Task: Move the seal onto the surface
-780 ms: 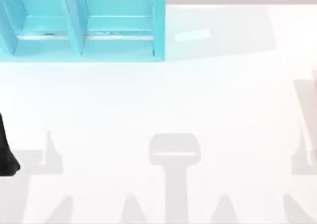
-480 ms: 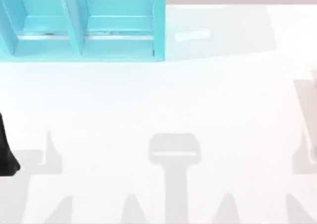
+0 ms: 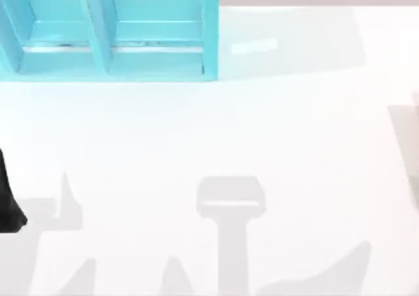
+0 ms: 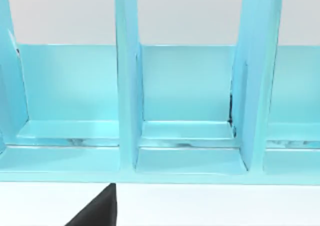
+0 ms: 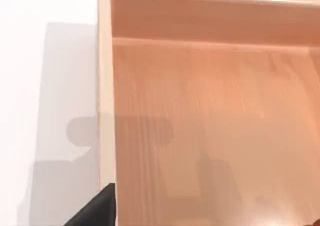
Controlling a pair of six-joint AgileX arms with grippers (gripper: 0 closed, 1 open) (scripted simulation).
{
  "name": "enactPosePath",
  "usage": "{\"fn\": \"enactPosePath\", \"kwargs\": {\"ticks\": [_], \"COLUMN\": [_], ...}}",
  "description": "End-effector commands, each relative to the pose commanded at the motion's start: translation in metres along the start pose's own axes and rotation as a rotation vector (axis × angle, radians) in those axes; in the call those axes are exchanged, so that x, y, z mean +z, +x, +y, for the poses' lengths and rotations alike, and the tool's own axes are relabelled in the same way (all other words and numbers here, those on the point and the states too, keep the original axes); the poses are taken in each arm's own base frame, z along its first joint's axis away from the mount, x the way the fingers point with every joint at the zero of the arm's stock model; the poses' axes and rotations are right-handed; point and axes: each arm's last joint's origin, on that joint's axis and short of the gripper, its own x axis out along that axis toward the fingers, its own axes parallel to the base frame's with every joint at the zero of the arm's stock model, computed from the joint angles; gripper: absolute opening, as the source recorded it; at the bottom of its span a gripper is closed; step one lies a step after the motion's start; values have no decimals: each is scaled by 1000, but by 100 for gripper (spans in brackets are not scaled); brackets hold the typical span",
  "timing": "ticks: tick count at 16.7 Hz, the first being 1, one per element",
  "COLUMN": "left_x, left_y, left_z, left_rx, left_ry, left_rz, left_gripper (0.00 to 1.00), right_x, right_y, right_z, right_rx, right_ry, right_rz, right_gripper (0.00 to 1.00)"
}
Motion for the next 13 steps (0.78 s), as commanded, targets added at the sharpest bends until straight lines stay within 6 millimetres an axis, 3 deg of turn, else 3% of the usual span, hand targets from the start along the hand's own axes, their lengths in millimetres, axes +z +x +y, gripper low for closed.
{"fn": "enactPosePath", "kwargs": {"ticks": [7, 13], "left_x": [0, 0], "left_y": [0, 0], "left_z": [0, 0], "left_rx": [0, 0], "left_ry": [0, 0], "left_rz": [0, 0], "left_gripper": [100, 100], "right_x": [56, 68], "right_y": [54, 105], "right_z": [-55, -92], "right_rx": [36, 180], "right_ry": [-35, -18], "right_rz": [577, 870], "right_gripper": [100, 100]}}
